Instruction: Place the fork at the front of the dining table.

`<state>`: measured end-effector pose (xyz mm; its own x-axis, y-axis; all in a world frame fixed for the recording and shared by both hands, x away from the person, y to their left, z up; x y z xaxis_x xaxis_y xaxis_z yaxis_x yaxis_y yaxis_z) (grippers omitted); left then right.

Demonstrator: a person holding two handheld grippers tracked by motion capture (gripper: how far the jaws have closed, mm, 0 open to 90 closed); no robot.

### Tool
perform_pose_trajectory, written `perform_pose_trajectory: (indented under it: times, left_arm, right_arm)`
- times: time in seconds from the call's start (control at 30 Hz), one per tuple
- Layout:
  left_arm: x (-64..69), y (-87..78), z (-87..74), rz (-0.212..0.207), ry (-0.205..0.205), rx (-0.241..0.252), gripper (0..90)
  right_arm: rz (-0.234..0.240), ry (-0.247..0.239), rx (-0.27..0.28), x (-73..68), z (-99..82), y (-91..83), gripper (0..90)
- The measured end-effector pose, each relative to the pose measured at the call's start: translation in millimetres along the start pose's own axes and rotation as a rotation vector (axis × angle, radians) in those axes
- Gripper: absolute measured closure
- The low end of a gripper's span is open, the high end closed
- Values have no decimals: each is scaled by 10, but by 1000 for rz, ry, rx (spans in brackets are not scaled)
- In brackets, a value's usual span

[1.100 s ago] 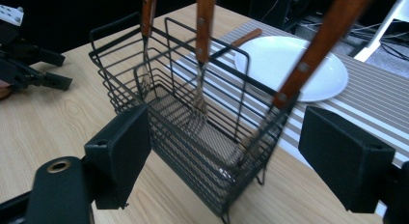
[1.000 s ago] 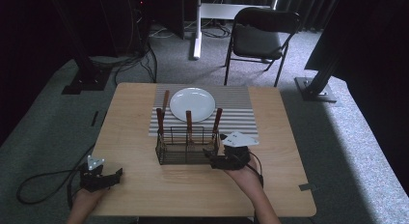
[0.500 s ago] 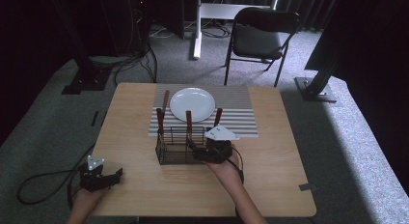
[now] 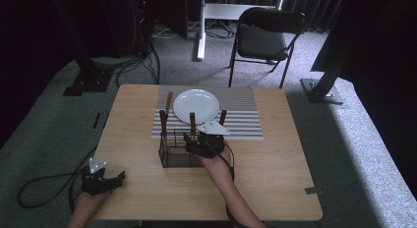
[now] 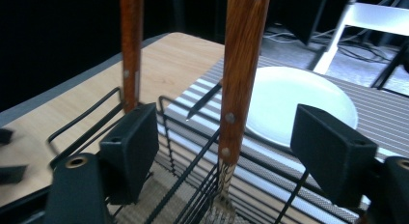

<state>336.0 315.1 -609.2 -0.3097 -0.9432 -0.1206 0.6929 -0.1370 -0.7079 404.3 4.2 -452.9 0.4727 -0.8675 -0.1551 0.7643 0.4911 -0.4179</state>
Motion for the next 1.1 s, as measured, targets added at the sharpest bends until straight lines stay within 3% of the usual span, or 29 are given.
perform_pose_trajectory:
  times: [0.2, 0.33, 0.47, 0.6, 0.83, 1.1]
  left_arm:
    - [-1, 0, 0, 1, 0, 0, 104]
    - [-1, 0, 0, 1, 0, 0, 104]
    - [-1, 0, 0, 1, 0, 0, 104]
    - [-1, 0, 0, 1, 0, 0, 104]
    - [-1, 0, 0, 1, 0, 0, 104]
    - [-1, 0, 0, 1, 0, 0, 104]
  right_arm:
    - [-86, 41, 18, 67, 3, 89, 404]
    - [-70, 68, 6, 62, -30, 137, 505]
    - [-110, 57, 20, 73, -41, 151, 603]
    - [-121, 54, 39, 42, -41, 153, 685]
    - [-167, 15, 69, 15, -58, 171, 744]
    - [-144, 33, 80, -8, -68, 144, 758]
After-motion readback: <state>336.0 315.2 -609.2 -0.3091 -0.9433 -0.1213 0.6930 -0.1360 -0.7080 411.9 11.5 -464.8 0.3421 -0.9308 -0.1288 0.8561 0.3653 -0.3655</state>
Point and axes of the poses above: each handheld gripper's, and its own axes: y roughly forward along the jaws, z roughly out of its top, x roughly to its right, the point moved 9 cm from there along y, roughly forward along the jaws, and after that the axes turned 9 degrees about y, right-handed, at the moved point
